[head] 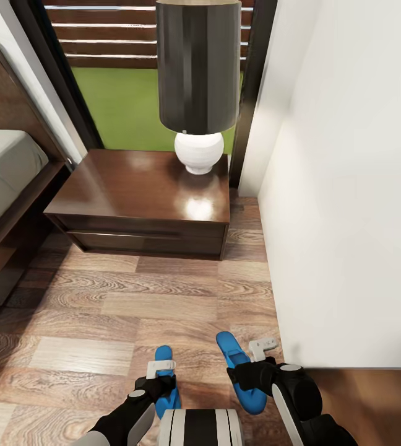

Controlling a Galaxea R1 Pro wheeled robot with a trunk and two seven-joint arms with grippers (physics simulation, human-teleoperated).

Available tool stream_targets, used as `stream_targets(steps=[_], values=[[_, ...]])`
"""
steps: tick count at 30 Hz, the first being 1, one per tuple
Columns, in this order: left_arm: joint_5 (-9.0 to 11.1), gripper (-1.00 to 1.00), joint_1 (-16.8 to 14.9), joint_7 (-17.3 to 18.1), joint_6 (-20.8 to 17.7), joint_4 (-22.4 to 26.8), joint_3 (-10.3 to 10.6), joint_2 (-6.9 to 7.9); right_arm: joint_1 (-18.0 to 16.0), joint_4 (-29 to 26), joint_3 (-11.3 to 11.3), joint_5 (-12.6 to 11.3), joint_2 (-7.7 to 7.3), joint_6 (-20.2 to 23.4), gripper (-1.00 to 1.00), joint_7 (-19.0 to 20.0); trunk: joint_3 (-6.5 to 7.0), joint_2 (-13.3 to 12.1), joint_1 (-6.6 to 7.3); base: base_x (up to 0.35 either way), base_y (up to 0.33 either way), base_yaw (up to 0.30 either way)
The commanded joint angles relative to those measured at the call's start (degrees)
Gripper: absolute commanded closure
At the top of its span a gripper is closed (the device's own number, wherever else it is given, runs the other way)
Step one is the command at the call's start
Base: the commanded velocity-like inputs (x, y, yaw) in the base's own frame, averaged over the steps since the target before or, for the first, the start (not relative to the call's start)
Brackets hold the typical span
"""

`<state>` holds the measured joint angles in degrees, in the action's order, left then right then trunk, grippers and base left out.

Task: In the bedroom, move the book from the bed onto either nightstand, and place the two sandals side by side next to the bed.

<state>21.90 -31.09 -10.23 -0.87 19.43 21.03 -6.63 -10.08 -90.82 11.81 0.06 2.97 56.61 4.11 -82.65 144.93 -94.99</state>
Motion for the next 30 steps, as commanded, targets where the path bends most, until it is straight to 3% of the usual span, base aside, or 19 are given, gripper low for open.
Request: stream_targets(steps=[1, 22, 26, 30], values=[[0.4, -1.00, 0.0, -0.4, -0.1, 0.1, 0.5, 0.04, 0.0, -0.1, 0.0, 0.0, 0.02, 0.3, 1.00, 0.2, -0.26, 0.0, -0.01, 0.000, 0.000, 0.000], [0.4, -1.00, 0.0, -0.4, -0.1, 0.3, 0.7, 0.04, 0.0, 0.0, 0.0, 0.0, 0.01, 0.3, 1.00, 0.2, -0.71, 0.1, -0.06, 0.000, 0.000, 0.000], [0.4, -1.00, -0.1, -0.4, -0.1, 0.3, 0.8, 0.01, 0.0, 0.0, 0.0, 0.0, 0.01, 0.3, 1.00, 0.2, -1.59, 0.1, -0.17, 0.000, 0.000, 0.000], [0.4, -1.00, -0.1, -0.4, -0.1, 0.3, 0.9, 0.00, 0.0, 0.0, -0.1, 0.0, -0.04, 0.3, 1.00, 0.3, -1.59, 0.1, -0.17, 0.000, 0.000, 0.000]])
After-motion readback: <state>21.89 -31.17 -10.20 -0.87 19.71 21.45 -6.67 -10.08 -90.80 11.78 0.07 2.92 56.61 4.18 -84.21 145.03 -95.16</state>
